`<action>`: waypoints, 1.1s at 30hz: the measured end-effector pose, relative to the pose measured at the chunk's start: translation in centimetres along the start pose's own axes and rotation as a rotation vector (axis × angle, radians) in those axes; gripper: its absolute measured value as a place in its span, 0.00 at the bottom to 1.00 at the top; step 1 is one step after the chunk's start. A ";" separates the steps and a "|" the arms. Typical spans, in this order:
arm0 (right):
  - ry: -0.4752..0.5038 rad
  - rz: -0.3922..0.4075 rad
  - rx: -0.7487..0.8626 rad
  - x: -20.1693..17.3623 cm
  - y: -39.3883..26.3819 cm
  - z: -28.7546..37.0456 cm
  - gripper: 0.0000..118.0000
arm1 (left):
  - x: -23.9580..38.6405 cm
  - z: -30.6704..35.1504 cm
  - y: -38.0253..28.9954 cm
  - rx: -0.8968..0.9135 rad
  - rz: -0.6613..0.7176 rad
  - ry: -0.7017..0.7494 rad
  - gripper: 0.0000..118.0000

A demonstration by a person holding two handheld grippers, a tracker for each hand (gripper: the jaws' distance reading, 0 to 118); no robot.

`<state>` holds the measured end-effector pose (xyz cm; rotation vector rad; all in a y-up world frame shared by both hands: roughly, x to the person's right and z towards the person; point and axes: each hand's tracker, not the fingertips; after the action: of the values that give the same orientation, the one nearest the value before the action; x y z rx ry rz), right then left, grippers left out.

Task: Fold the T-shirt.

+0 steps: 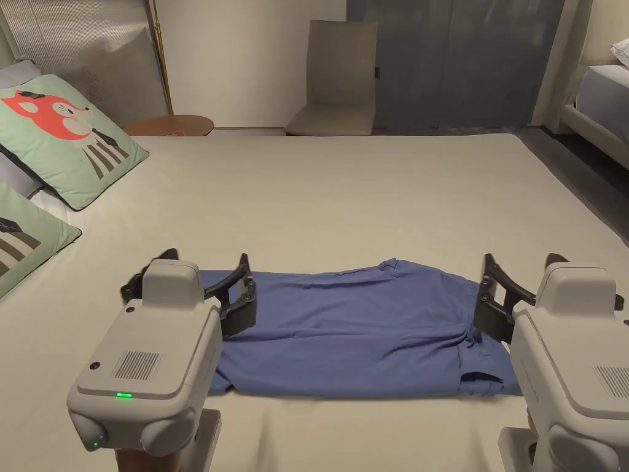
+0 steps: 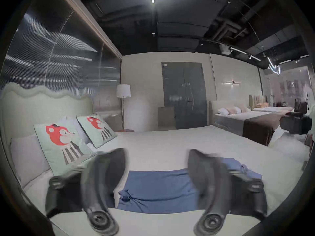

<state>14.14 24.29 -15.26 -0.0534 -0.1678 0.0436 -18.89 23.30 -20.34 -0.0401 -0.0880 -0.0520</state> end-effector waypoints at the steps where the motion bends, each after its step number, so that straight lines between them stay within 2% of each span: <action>1: -0.008 0.008 0.006 -0.2 -0.1 0.1 0.37 | 0.1 0.0 -0.1 0.000 -0.002 0.003 0.39; 2: -0.015 0.018 0.012 -0.3 -0.1 0.3 0.22 | 0.0 -0.1 -0.2 -0.008 0.000 0.004 0.14; 3: -0.019 0.024 0.014 -0.3 -0.2 0.3 0.08 | -0.2 -0.2 -0.3 -0.021 0.013 0.003 0.00; 4: -0.023 0.026 0.016 -0.2 -0.3 0.3 0.01 | -0.4 -0.2 -0.4 -0.023 0.036 0.000 0.00; 12: -0.013 0.016 0.004 0.3 -0.5 -0.1 0.00 | -2.2 -1.6 -1.4 -0.126 0.058 -0.046 0.00; 15: -0.012 0.014 -0.006 0.3 -0.8 -0.7 0.00 | -4.0 -2.9 -2.1 -0.227 0.105 -0.092 0.00; 19: -0.006 0.018 -0.033 0.6 -1.5 -1.7 0.00 | -6.9 -5.4 -3.9 -0.387 0.085 -0.067 0.00; 23: -0.014 0.023 -0.059 0.8 -2.2 -2.7 0.00 | -9.2 -7.9 -6.5 -0.621 0.099 -0.029 0.00; 25: -0.015 0.016 -0.075 1.0 -2.7 -3.3 0.00 | -10.1 -8.8 -7.9 -0.677 0.130 0.023 0.02; 26: -0.017 0.015 -0.084 1.0 -2.9 -3.6 0.00 | -10.7 -9.3 -8.4 -0.721 0.155 0.027 0.04; 27: -0.018 0.016 -0.091 1.0 -3.1 -3.8 0.00 | -11.2 -9.7 -9.0 -0.740 0.172 0.029 0.14; 28: -0.018 0.018 -0.097 1.1 -3.3 -3.8 0.00 | -11.6 -10.0 -9.7 -0.735 0.172 0.021 0.42; 29: -0.019 0.019 -0.104 1.1 -3.5 -4.0 0.00 | -12.0 -10.3 -10.4 -0.765 0.162 0.029 0.64; 30: -0.019 0.021 -0.111 1.1 -3.6 -4.2 0.00 | -12.1 -10.5 -10.9 -0.785 0.173 0.058 0.81; 31: -0.020 0.022 -0.118 1.1 -3.9 -4.3 0.00 | -12.4 -10.7 -11.5 -0.789 0.188 0.080 0.88; 33: -0.021 0.020 -0.132 1.2 -4.3 -4.7 0.00 | -12.9 -11.3 -12.6 -0.805 0.187 0.070 0.87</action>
<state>16.30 19.78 -19.43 -0.1869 -0.1910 0.0531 -31.38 10.90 -32.29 -0.8500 0.0119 0.1015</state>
